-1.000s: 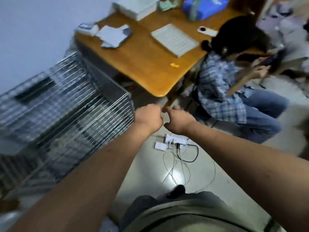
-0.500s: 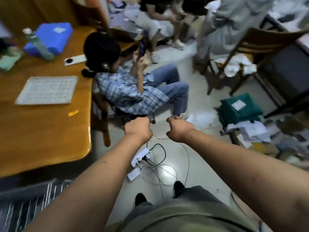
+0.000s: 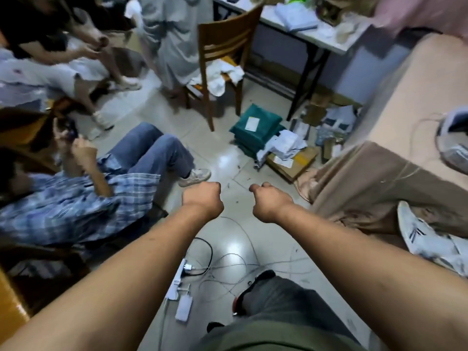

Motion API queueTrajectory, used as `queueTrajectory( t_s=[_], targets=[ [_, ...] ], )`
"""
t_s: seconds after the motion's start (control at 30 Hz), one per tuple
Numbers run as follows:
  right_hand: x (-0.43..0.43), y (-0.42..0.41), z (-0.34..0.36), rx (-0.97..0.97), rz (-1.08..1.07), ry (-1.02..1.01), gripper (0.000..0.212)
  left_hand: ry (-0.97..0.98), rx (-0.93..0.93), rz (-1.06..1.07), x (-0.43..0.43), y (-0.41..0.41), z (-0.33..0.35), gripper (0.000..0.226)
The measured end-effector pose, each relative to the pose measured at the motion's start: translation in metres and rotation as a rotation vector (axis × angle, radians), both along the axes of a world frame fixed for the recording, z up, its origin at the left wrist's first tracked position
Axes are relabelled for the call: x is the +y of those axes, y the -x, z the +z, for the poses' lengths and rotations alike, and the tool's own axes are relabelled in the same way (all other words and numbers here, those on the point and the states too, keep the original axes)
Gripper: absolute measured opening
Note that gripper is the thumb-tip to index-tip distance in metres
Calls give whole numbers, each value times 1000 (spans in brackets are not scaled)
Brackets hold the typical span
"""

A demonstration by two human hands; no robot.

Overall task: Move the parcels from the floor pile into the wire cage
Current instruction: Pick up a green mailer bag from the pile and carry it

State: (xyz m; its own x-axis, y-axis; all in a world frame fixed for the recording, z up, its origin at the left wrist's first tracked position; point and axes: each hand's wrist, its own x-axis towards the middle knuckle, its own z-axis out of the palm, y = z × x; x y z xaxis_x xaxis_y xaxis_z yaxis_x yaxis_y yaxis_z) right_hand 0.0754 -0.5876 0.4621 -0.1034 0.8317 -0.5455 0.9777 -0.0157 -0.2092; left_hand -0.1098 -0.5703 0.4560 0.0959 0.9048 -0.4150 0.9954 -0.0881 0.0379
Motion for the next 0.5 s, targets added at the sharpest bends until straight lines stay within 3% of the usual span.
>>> queueTrajectory(
  t_s=[0.3,0.5],
  targets=[
    [67,-112,-18,-14,-191,22,62,12,-6,-159,98,-122,-15,36],
    [94,-144,-25,-2,-264,36,62,34,26,-292,136,-161,-16,52]
  ],
)
